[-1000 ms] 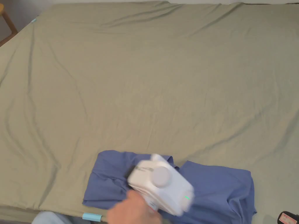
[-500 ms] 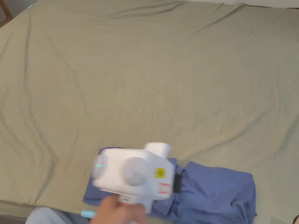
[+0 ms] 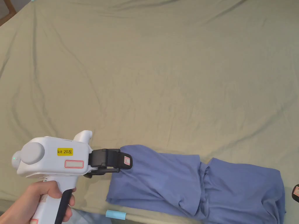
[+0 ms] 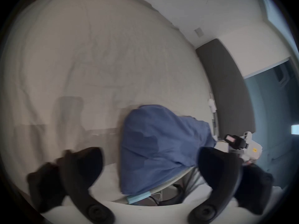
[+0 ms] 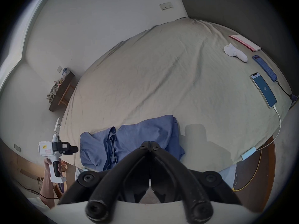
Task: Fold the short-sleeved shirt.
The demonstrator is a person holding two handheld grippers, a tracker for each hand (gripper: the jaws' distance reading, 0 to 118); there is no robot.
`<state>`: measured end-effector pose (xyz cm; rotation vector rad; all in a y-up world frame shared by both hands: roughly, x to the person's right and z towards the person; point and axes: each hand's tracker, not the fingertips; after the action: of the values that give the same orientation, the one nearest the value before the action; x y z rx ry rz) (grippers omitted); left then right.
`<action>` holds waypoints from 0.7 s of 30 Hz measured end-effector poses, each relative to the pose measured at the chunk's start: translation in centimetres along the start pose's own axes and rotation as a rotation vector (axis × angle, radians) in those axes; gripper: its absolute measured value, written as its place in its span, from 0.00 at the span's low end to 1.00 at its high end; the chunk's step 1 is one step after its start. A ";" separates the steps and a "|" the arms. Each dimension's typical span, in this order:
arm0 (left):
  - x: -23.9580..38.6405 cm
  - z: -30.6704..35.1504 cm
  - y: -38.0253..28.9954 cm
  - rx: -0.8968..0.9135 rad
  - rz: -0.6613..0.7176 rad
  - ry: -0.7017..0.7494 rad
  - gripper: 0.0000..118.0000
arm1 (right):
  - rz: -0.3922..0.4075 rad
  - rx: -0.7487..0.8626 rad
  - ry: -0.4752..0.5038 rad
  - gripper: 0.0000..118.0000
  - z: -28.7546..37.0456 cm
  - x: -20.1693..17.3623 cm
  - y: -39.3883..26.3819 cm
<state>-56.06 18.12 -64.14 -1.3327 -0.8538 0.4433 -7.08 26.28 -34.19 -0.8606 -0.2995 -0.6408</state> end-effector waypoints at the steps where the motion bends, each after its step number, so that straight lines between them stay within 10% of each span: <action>1: -0.5 -0.2 0.3 -0.015 0.026 -0.023 0.92 | 0.007 -0.005 -0.003 0.00 0.0 -0.2 -0.1; 9: -1.9 -4.4 0.1 -0.042 -0.023 -0.111 0.89 | 0.010 -0.030 -0.023 0.00 0.0 0.2 -0.8; 11: -3.7 -5.1 0.6 -0.075 -0.003 -0.173 0.62 | 0.005 -0.031 -0.026 0.00 0.1 0.2 -0.8; 12: -4.0 -5.5 0.8 -0.102 0.003 -0.174 0.19 | -0.001 -0.032 -0.026 0.00 0.0 0.2 -0.7; 13: -3.8 -6.1 0.4 -0.143 0.061 -0.185 0.11 | -0.009 -0.031 -0.027 0.00 0.1 0.3 -0.8; 16: -0.8 -6.9 -1.3 -0.136 0.109 -0.179 0.11 | -0.018 -0.024 -0.015 0.00 0.3 0.5 -0.9; 17: -1.4 -6.3 -0.8 -0.010 -0.021 0.048 0.11 | -0.020 -0.023 -0.017 0.00 0.3 0.5 -0.9; 21: -1.0 -3.9 -1.1 -0.061 0.070 -0.056 0.11 | -0.018 -0.020 -0.017 0.00 0.6 -0.2 -1.1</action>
<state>-53.94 14.57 -63.42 -1.4154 -0.8748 0.5149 -7.88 26.29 -33.24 -0.8840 -0.3169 -0.6551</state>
